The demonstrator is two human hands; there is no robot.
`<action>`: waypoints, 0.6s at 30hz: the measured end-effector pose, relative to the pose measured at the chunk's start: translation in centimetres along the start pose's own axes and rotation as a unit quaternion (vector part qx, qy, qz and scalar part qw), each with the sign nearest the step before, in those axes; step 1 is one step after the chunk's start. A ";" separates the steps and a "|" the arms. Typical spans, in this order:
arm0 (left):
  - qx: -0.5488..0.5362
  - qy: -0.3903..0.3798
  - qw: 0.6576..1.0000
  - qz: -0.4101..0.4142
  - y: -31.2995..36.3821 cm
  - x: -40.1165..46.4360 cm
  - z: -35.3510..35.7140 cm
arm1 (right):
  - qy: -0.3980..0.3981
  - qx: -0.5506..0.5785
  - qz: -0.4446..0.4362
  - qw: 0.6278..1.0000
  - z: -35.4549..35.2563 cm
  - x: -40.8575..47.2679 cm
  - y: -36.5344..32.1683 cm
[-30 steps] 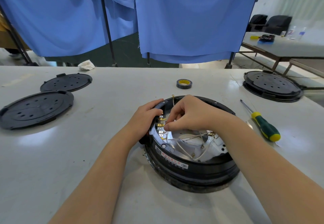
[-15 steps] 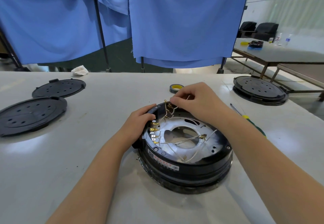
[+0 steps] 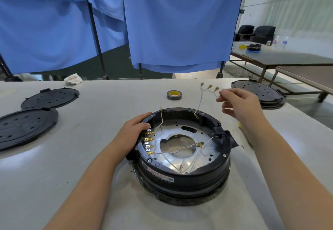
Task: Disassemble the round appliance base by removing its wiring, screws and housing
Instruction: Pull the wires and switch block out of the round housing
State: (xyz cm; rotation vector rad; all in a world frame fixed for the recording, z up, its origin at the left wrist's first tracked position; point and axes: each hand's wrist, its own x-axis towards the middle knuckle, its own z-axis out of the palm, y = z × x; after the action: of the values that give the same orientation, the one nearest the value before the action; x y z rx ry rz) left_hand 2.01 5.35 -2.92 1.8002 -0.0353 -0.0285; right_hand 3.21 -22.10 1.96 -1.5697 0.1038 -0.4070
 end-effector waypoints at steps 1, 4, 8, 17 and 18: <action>0.002 0.002 1.000 0.001 -0.1 0.0 0.0 | 0.018 0.018 0.016 1.000 -0.3 0.3 0.7; -0.003 0.004 1.000 0.002 -0.1 0.1 0.0 | 0.055 0.051 0.055 0.996 -1.1 0.9 2.8; -0.006 0.004 1.000 0.006 -0.3 0.3 0.0 | 0.068 0.054 0.086 0.993 -1.6 1.7 5.3; -0.051 -0.006 0.999 0.002 -0.8 0.6 -0.1 | 0.037 -0.202 0.050 0.978 -1.6 2.0 7.9; -0.049 -0.008 0.999 0.003 -0.8 0.6 -0.1 | 0.034 -0.216 0.044 0.975 -1.7 2.1 7.9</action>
State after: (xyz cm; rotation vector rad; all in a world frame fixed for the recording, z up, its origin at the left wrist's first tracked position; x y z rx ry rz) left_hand 2.58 5.57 -3.63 1.7020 -0.0497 -0.0391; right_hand 6.05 -24.75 -5.38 -1.9715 0.3324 -0.3857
